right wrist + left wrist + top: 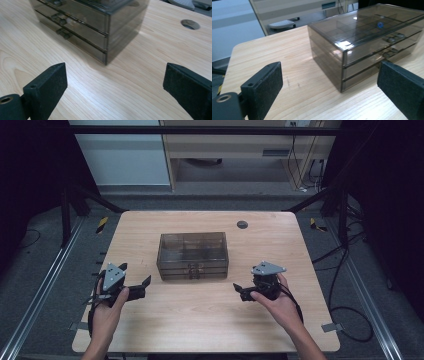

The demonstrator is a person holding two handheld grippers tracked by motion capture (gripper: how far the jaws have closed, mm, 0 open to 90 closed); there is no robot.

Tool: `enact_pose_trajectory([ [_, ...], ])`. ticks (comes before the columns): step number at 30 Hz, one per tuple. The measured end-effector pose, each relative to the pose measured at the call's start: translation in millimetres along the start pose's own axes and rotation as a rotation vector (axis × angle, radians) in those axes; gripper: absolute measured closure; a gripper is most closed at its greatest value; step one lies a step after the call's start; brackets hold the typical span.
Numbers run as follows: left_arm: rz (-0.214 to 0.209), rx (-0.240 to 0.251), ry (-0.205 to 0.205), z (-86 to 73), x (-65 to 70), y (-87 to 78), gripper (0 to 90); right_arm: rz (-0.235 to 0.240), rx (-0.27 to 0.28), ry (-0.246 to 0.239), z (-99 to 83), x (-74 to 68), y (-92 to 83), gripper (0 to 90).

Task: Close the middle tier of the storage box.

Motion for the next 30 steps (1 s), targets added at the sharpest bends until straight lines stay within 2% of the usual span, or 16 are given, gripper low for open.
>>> enact_pose_trajectory([
  [6, 0.060, -0.011, 0.002, -8.7, -12.2, 5.1, 6.4, -0.032, 0.000, 0.032, -10.3, 18.0, -10.0, 5.2],
  [13, 0.128, -0.024, 0.028, -20.1, -25.1, 12.4, 6.4, -0.091, -0.014, 0.063, -26.8, 44.3, -16.5, 7.2],
  [18, 0.161, -0.046, 0.029, -32.3, -34.5, 17.0, 6.4, -0.125, -0.030, 0.088, -38.1, 61.7, -19.3, 6.9],
  [26, 0.168, -0.061, 0.047, -45.6, -38.2, 25.2, 6.1, -0.162, 0.006, 0.140, -49.4, 85.4, -22.6, 7.0],
  [30, 0.166, -0.067, 0.051, -50.1, -38.9, 29.0, 4.7, -0.168, 0.006, 0.167, -57.9, 93.6, -20.7, 7.1],
])
Point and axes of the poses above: each handheld gripper's, and its own axes: y roughly forward along the jaws, z roughly out of its top, x roughly to its right, the point moved 10 cm from there along y, roughly forward along the jaws, and after that the axes turned 3 degrees about z, right-handed, at the moved point
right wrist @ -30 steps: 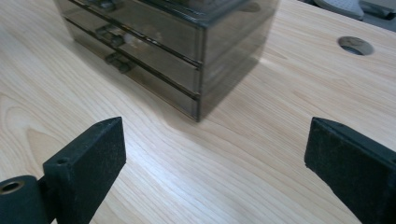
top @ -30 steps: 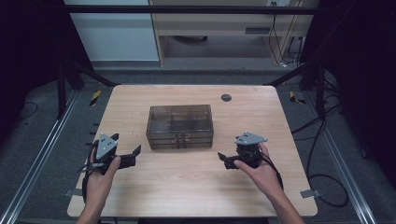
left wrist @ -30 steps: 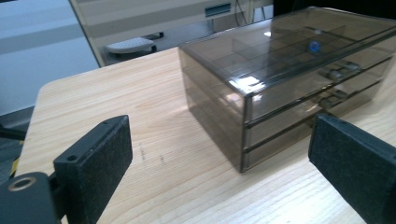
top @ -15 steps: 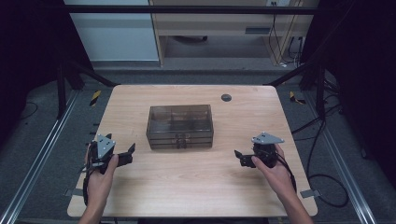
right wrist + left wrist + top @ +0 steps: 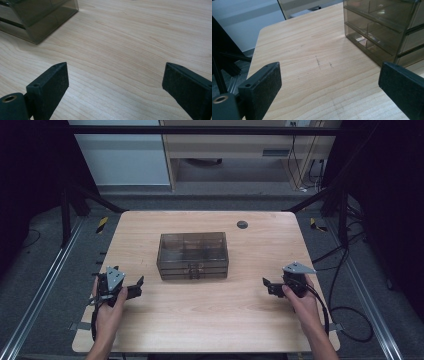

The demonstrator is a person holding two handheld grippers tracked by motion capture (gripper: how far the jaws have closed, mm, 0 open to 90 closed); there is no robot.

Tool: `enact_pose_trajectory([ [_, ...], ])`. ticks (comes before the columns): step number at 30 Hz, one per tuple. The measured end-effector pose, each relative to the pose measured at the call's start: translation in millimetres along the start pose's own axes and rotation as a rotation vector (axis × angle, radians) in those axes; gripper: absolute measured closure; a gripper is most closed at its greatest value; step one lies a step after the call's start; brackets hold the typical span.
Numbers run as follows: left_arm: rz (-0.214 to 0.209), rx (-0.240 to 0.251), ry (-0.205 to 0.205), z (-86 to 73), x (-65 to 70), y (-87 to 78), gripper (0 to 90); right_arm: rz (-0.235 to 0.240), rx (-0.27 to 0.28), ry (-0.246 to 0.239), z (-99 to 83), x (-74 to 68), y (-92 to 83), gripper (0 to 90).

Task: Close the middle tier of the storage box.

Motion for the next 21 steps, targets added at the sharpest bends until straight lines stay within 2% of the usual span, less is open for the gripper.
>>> enact_pose_trajectory([
  [6, 0.002, -0.018, -0.027, -10.6, -5.4, 7.4, 4.5, -0.014, 0.012, 0.023, -3.4, 8.9, 5.3, 7.1],
  [8, 0.002, -0.024, -0.010, -13.0, -5.8, 9.2, 4.4, -0.019, 0.015, 0.020, -4.3, 11.2, 7.5, 7.1],
  [15, -0.004, -0.027, 0.006, -15.7, -4.2, 13.7, 3.6, -0.027, 0.013, 0.034, -7.0, 13.9, 14.1, 7.3],
  [21, -0.012, -0.028, -0.037, -21.2, -7.5, 17.4, 3.5, -0.028, 0.013, 0.040, -8.3, 15.5, 16.6, 7.3],
])
Point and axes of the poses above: each handheld gripper's, and its own axes: y roughly forward along the jaws, z roughly out of its top, x roughly to its right, the point moved 10 cm from there along y, roughly forward along the jaws, and after that the axes turned 3 degrees about z, right-handed, at the moved point
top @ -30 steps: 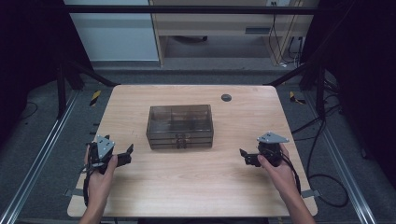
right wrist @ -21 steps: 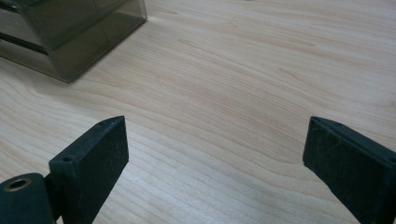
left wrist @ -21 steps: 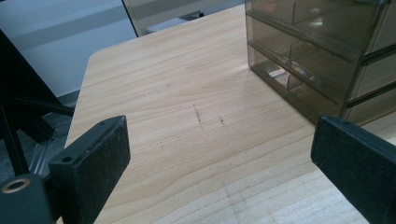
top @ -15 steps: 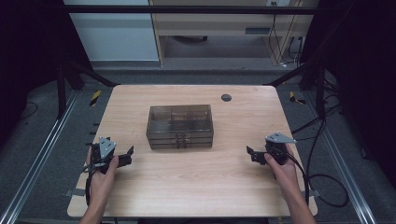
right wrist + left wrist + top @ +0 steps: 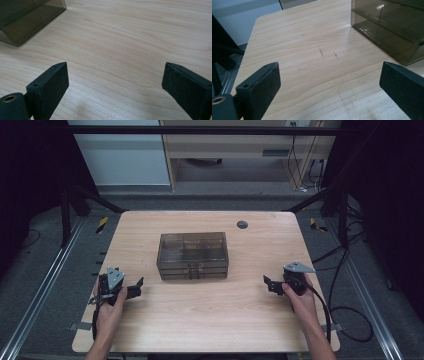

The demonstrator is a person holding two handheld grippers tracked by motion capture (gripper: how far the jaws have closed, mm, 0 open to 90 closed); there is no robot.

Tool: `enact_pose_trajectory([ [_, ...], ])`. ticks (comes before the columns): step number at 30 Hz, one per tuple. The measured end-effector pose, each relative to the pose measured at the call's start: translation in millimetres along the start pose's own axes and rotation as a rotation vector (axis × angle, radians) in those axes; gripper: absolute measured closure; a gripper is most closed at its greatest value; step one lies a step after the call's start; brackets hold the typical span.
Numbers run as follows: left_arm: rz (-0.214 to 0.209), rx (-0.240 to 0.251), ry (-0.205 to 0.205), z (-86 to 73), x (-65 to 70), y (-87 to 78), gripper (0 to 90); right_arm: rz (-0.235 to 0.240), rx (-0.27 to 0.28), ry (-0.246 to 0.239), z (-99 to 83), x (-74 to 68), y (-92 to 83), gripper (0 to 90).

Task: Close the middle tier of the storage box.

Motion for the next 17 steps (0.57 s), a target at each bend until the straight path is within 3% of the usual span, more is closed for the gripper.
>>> enact_pose_trajectory([
  [12, -0.007, 0.024, -0.068, 0.7, -6.9, -1.7, 3.5, 0.013, -0.015, -0.001, -3.7, -1.3, 2.7, 7.1],
  [17, -0.007, 0.016, -0.066, 0.3, -6.6, -0.9, 3.5, 0.015, -0.035, -0.036, -5.1, -3.3, 5.0, 6.7],
])
Point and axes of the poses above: each handheld gripper's, and its own axes: y roughly forward along the jaws, z roughly out of its top, x roughly to its right, the point moved 10 cm from there along y, roughly forward along the jaws, and after that the axes turned 3 degrees about z, right-handed, at the moved point
